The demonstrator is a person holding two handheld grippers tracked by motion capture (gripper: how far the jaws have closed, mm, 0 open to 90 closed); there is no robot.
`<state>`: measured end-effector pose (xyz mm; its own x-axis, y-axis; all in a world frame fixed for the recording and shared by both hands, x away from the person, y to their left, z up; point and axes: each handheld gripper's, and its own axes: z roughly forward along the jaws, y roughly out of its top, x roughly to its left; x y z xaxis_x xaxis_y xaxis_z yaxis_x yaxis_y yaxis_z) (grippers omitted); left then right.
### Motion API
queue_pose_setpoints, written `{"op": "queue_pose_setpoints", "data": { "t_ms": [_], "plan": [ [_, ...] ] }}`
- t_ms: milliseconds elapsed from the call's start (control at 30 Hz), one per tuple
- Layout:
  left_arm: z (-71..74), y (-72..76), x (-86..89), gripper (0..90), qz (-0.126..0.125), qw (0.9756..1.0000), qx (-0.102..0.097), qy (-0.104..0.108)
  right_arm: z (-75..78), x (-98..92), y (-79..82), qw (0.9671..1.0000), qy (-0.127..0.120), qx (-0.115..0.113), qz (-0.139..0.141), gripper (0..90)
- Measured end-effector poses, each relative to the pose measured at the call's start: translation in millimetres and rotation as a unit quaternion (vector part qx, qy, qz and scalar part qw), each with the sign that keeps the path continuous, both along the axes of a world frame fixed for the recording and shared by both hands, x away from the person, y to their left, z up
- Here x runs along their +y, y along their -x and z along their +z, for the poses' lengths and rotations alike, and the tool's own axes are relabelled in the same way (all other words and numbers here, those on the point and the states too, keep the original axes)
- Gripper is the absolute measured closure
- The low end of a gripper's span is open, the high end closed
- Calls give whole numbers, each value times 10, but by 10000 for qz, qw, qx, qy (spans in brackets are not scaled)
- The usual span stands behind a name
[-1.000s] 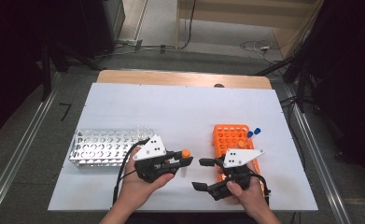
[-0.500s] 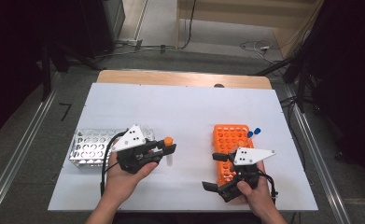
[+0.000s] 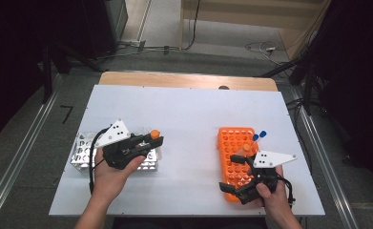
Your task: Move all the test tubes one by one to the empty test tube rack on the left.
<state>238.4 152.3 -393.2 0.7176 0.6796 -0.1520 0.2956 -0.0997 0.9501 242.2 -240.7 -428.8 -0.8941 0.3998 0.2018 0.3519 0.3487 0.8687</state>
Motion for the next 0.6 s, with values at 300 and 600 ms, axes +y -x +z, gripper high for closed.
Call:
{"op": "queue_pose_setpoints", "data": {
  "t_ms": [300,600],
  "plan": [
    [10,-57,224,746,351,9994,-69,26,-15,-173,-38,9997,-27,19,-237,0],
    [-23,-153,425,746,740,9972,-72,-11,-27,-300,-55,9991,-46,29,-409,0]
  ]
}}
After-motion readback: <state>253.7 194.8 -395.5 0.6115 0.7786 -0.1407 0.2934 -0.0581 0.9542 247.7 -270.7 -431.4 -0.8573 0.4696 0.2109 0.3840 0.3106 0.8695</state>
